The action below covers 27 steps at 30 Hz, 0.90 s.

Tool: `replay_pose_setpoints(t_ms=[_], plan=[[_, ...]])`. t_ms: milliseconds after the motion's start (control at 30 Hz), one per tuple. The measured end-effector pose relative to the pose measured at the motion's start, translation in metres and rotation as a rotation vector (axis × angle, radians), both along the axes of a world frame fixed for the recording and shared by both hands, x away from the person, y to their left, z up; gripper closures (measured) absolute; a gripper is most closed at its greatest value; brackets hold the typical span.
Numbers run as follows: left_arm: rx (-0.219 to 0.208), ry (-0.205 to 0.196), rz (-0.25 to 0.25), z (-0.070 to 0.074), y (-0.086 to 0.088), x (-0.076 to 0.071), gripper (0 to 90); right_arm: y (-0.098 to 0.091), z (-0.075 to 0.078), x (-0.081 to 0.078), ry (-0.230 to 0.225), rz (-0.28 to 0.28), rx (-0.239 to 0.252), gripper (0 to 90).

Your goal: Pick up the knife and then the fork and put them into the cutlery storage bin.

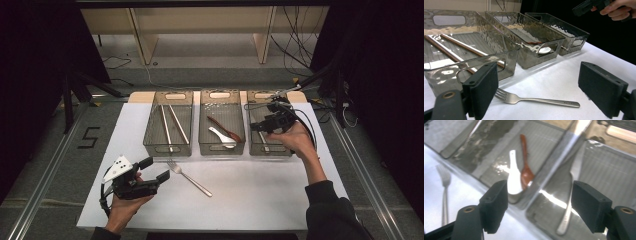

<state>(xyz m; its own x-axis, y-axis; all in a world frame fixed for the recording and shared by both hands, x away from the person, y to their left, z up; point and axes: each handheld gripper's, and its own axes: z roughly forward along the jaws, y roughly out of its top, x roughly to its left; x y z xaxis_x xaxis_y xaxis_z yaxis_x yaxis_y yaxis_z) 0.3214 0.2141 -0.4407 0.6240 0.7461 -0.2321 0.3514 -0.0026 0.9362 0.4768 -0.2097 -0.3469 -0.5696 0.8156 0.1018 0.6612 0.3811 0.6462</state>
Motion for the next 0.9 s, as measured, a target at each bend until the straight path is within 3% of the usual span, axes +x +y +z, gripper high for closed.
replay_pose_setpoints(t_ms=[400,900], plan=[[-0.002,-0.001,0.004,0.000,0.001,0.000,16.1,0.040,-0.008,-0.029,-0.022,0.121,-0.004,27.4],[-0.002,-0.003,0.006,0.001,0.002,0.000,16.1,0.090,-0.029,-0.050,0.022,0.254,-0.051,27.3]])
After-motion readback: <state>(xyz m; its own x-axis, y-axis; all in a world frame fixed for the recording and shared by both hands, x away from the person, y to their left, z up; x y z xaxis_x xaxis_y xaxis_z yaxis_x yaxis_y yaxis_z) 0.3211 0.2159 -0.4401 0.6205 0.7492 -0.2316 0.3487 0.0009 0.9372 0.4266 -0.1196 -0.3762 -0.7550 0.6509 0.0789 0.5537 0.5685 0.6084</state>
